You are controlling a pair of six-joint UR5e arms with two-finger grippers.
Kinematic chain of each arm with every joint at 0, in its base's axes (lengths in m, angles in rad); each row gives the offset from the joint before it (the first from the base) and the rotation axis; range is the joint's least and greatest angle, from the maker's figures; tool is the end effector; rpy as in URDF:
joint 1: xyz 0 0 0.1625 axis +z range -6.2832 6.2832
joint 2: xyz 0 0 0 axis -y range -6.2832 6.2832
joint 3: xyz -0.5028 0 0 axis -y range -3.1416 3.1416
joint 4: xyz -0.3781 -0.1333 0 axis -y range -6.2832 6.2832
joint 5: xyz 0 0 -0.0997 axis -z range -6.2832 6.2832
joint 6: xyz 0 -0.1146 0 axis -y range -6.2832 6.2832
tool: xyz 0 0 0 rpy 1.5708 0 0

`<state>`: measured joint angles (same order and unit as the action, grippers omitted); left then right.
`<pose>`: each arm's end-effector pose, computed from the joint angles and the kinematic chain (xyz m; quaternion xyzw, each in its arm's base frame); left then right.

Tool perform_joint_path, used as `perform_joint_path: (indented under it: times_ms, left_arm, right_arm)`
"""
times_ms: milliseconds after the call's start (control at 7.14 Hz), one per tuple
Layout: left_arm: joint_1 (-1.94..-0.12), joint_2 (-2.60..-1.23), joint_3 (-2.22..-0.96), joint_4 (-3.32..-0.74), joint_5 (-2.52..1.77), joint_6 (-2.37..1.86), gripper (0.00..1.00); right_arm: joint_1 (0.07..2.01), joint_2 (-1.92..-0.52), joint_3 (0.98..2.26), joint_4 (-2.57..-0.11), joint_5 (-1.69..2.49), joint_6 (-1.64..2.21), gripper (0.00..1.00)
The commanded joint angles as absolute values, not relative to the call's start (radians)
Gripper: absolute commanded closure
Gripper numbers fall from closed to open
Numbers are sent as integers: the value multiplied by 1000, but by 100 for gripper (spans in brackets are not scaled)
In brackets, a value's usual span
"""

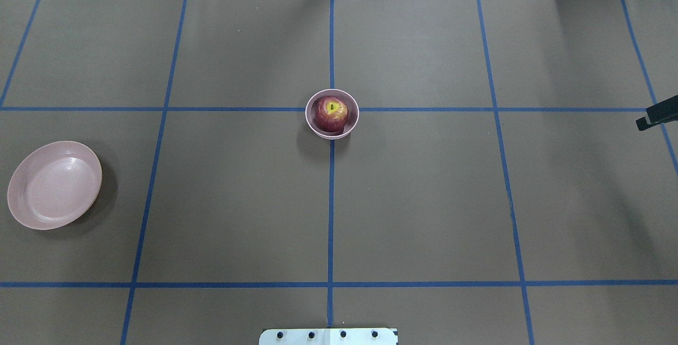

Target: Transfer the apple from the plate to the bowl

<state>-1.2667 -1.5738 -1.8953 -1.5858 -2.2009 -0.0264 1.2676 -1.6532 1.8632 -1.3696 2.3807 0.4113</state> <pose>0.0823 -0.4820 0.5974 0.1096 0.3278 0.1820 0.9205 -0.0868 -0.4458 0.6174 0.0409 -0.4269 -0.0317 0.9028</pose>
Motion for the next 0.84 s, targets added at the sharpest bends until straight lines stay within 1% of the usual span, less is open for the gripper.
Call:
perform_joint_path:
  times_ms: [0, 280, 420, 700]
  left_arm:
    - [-1287, -1569, -1869, -1589, -2203, -29, 2]
    - [-1356, -1571, -1836, -1583, -2308, -20, 2]
    - [-1365, -1572, -1841, -1582, -2309, -20, 2]
    - [-1376, -1572, -1841, -1578, -2312, -20, 2]
  right_arm:
    - [1276, -1663, 1862, -1368, 2381, 397, 0]
    - [1304, -1666, 1856, -1370, 2370, 364, 0]
    - [1354, -1666, 1824, -1371, 2373, 274, 0]
    - [1368, -1666, 1818, -1387, 2376, 261, 0]
